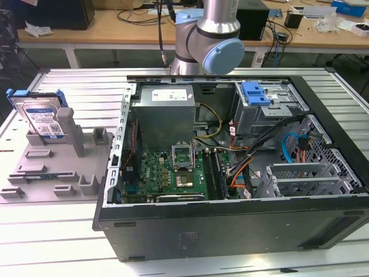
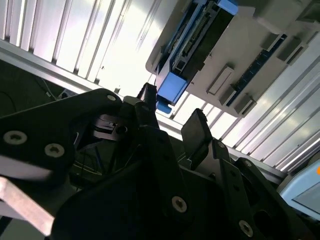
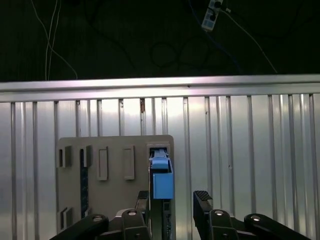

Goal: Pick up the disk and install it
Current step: 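Pick up the disk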

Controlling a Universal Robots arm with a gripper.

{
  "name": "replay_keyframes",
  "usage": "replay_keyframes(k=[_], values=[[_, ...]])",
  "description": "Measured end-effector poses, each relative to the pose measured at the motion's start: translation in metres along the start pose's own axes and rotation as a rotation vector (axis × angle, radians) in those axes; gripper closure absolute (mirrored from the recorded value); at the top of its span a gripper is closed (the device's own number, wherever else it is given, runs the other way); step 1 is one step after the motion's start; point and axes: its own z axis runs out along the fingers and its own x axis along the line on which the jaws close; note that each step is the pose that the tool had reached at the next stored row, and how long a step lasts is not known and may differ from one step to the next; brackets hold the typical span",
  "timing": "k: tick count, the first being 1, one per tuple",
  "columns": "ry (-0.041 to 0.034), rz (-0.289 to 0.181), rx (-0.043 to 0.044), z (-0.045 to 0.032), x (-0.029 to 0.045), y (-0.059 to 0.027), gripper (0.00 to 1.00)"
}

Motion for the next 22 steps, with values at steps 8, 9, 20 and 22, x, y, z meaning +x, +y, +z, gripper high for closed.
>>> replay_keyframes(k=[8, 9, 20, 22], values=[[0.0219, 0.001, 0.0017, -0.0001, 0.0001, -0.0018, 0.52], [0.0227, 0.001, 0.0031, 0.0, 0.0, -0.0019, 0.52], [0.0228, 0.001, 0.0388, 0.0016, 0.0, -0.0021, 0.52], [0.0229, 0.001, 0.0388, 0.0021, 0.0, -0.002, 0.52]])
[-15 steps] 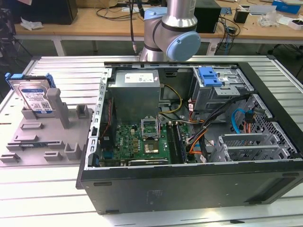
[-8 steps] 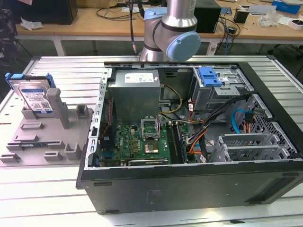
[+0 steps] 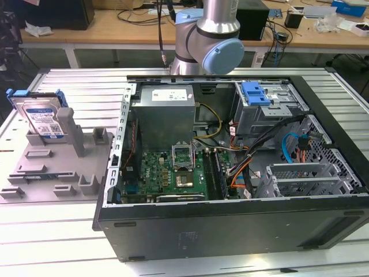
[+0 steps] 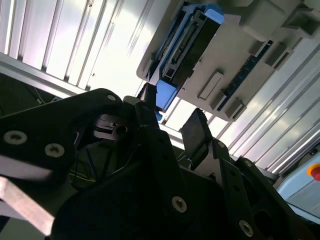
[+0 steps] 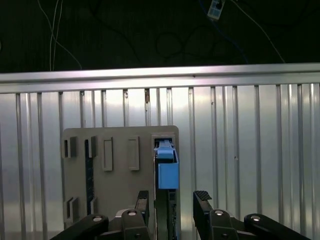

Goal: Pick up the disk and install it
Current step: 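Pick up the disk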

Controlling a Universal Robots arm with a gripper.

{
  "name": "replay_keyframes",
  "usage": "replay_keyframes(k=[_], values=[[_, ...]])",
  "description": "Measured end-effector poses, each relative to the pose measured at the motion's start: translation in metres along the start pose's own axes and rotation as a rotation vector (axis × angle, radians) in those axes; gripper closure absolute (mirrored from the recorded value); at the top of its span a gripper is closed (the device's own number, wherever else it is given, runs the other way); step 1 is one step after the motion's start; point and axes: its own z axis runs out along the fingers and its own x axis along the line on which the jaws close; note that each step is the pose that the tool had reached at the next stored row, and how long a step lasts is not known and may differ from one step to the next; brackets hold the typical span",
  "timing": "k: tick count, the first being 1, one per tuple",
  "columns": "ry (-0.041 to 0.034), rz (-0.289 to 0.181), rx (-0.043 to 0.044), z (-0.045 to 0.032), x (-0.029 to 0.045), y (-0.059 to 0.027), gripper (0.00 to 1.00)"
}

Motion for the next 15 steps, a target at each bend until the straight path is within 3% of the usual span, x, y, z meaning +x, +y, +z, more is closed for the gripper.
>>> replay_keyframes(k=[7, 15], values=[[-0.0004, 0.0, 0.0011, 0.0054, 0.0001, 0.0002, 0.52], [-0.0094, 0.0, 0.0024, 0.01, 0.0001, 0.0024, 0.52]])
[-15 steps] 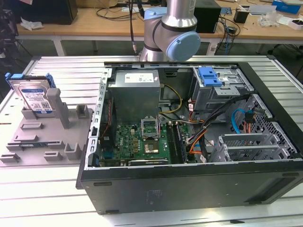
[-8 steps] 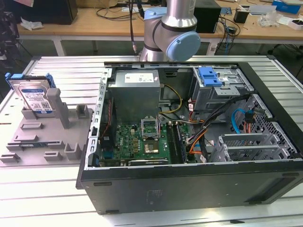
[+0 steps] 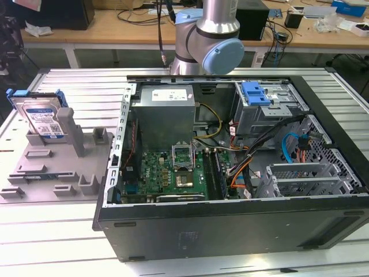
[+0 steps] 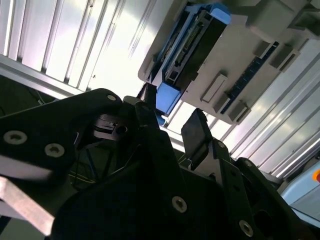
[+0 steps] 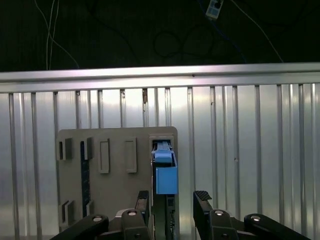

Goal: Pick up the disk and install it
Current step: 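Pick up the disk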

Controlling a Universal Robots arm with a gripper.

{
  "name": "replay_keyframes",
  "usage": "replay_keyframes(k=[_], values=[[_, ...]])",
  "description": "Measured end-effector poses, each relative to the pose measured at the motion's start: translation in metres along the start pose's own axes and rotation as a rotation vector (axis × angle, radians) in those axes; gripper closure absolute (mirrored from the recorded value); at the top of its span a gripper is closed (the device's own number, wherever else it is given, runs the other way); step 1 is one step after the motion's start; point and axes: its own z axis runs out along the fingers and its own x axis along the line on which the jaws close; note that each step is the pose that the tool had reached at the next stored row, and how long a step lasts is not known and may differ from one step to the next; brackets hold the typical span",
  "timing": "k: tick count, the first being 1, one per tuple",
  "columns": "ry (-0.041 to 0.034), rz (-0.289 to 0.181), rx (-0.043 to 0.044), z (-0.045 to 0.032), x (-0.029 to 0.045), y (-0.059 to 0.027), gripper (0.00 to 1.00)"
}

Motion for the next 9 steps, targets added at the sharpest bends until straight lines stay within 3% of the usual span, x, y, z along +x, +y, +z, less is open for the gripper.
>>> replay_keyframes(k=[9], values=[[0.0, 0.0, -0.0003, 0.0039, 0.0004, 0.0001, 0.52]])
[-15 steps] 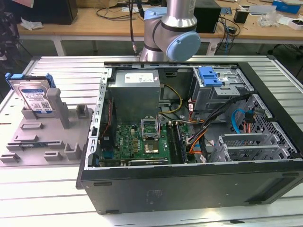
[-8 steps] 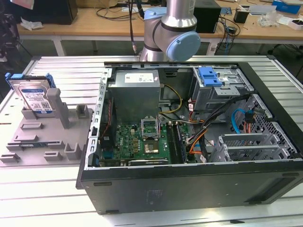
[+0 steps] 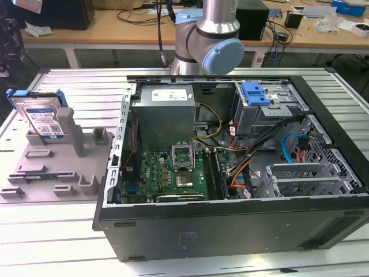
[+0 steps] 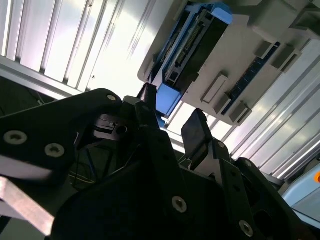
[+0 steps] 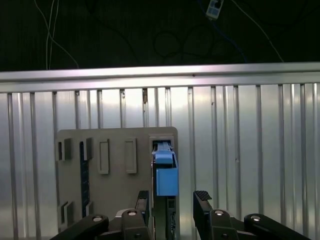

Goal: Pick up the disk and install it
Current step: 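Pick up the disk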

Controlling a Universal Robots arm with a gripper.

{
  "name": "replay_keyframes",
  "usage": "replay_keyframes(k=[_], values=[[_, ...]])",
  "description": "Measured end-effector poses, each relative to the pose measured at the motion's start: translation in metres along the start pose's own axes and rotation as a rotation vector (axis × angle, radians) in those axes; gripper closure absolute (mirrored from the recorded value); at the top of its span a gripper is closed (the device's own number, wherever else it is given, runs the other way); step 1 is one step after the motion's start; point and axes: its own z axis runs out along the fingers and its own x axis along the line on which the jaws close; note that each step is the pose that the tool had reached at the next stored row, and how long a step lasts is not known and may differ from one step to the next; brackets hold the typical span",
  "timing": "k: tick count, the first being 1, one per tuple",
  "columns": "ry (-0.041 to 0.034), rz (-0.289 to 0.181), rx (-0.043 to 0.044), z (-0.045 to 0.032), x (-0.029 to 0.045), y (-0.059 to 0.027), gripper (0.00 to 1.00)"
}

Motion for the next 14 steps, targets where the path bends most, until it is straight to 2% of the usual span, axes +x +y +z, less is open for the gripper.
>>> replay_keyframes(k=[14], values=[[0.0, 0.0, -0.001, 0.0065, 0.0012, 0.0019, 0.52]])
